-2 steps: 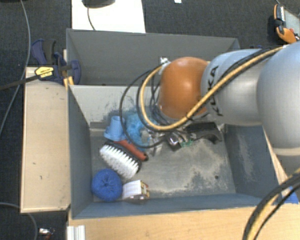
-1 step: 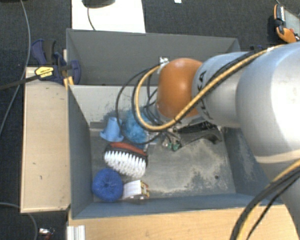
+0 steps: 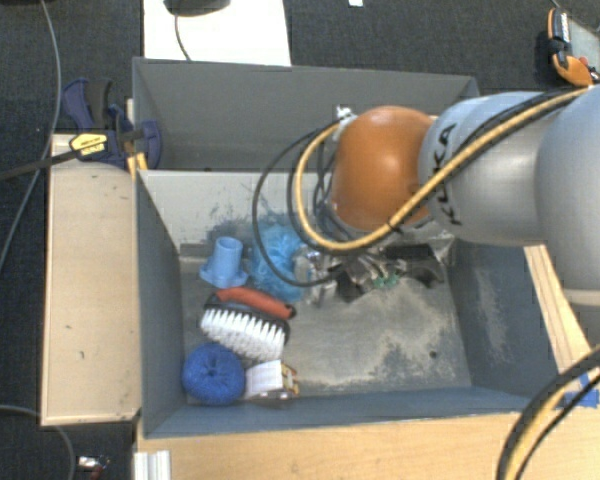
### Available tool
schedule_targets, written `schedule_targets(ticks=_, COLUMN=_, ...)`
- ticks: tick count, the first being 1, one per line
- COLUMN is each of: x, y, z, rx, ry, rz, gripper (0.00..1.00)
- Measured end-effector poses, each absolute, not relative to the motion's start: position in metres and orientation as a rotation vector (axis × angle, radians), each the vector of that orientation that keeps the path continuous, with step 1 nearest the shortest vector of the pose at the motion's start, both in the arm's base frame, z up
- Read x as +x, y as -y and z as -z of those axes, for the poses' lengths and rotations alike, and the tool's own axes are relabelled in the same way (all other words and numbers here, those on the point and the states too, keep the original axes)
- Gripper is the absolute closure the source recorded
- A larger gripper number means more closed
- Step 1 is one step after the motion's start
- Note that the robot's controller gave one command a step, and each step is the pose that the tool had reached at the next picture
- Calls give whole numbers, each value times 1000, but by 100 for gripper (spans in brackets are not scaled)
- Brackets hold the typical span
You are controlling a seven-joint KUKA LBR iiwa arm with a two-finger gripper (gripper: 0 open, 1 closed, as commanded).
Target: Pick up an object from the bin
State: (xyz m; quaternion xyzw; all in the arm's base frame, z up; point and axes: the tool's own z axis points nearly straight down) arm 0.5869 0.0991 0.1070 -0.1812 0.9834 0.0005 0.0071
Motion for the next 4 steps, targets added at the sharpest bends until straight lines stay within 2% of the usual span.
schedule_targets(ticks=1, x=569, y=-112, z=-103, rx=-46, ry=-3130, rz=1, gripper=100)
schedule_targets(ticks=2, x=569, y=-112, z=-101, rx=-90, ry=-3126, rz=0, gripper=100)
schedule_targets(ticks=3, x=556, y=-109, z=-115, rx=-528, ry=-3081, rz=3, gripper=100)
schedule_targets(ticks=4, x=583, y=-121, z=-99, rx=185, ry=-3125, rz=-1, gripper=100)
